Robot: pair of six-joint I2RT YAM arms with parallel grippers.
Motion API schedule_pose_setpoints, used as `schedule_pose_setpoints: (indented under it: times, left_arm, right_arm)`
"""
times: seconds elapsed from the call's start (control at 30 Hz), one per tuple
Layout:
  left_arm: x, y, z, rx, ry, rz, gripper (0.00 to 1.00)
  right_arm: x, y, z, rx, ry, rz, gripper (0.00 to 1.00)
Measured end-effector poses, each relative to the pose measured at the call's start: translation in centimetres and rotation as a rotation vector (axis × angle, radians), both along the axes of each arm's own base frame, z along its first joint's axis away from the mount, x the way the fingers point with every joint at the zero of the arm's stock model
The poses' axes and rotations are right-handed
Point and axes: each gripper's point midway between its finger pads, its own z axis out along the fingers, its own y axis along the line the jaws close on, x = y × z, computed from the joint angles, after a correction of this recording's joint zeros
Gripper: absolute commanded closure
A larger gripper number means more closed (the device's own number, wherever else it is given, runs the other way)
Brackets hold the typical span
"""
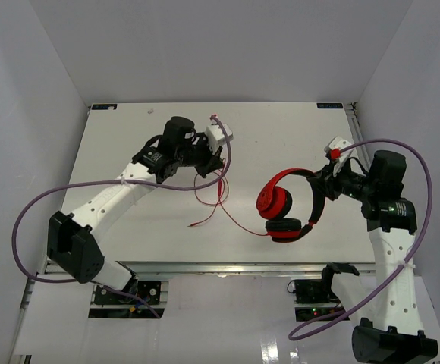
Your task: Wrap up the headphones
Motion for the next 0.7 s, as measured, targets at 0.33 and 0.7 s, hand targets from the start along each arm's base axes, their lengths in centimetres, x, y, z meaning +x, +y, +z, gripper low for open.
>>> schedule_pose_setpoints:
  times: [0.33, 0.7]
  left_arm:
    - [2.5, 0.2, 1.3, 0.103, 0.093, 0.177, 1.00]
    - [-0.8, -4.7, 9.9, -0.038, -0.036, 0.079, 1.00]
  right_arm:
    - [-0.3, 1.3, -6.4, -0.190, 0.074, 0.024, 0.92]
    - [1.0, 4.2, -10.5, -0.259, 0.199, 0.029, 0.92]
